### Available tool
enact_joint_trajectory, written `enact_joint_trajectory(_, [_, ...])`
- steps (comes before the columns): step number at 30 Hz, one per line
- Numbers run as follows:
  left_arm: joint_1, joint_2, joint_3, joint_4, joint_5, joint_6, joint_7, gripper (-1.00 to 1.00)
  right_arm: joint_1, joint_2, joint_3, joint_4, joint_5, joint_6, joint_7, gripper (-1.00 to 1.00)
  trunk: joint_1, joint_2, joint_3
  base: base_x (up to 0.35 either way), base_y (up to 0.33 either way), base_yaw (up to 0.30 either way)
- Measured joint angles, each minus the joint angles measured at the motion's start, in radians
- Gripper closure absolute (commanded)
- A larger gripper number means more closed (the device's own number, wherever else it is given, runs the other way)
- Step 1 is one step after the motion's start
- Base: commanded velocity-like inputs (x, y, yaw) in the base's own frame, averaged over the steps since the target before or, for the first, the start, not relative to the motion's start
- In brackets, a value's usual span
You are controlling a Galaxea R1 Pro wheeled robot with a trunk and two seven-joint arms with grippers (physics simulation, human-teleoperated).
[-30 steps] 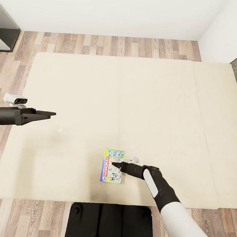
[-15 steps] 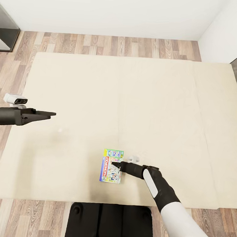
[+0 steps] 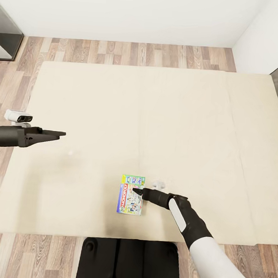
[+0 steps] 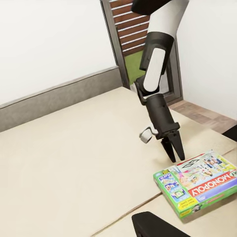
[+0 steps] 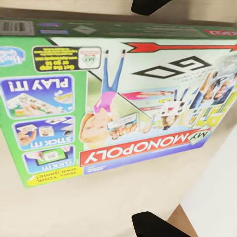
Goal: Put all the toys in the child's room - the three board games (two on the bed and one on the table), the two jigsaw puzzles on the table, and the tennis ball on the table - inside the toy box on the table in the child's room.
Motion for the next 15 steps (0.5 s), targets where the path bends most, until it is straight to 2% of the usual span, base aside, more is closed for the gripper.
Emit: enact_joint_trajectory(15, [0.0,-0.001,0.0,0.0,0.0,0.0,0.0,-1.0,0.0,0.0,0.0,0.001,0.0,0.003,0.0,-1.0,0.0,0.0,0.0,0.0,0.0,0.0])
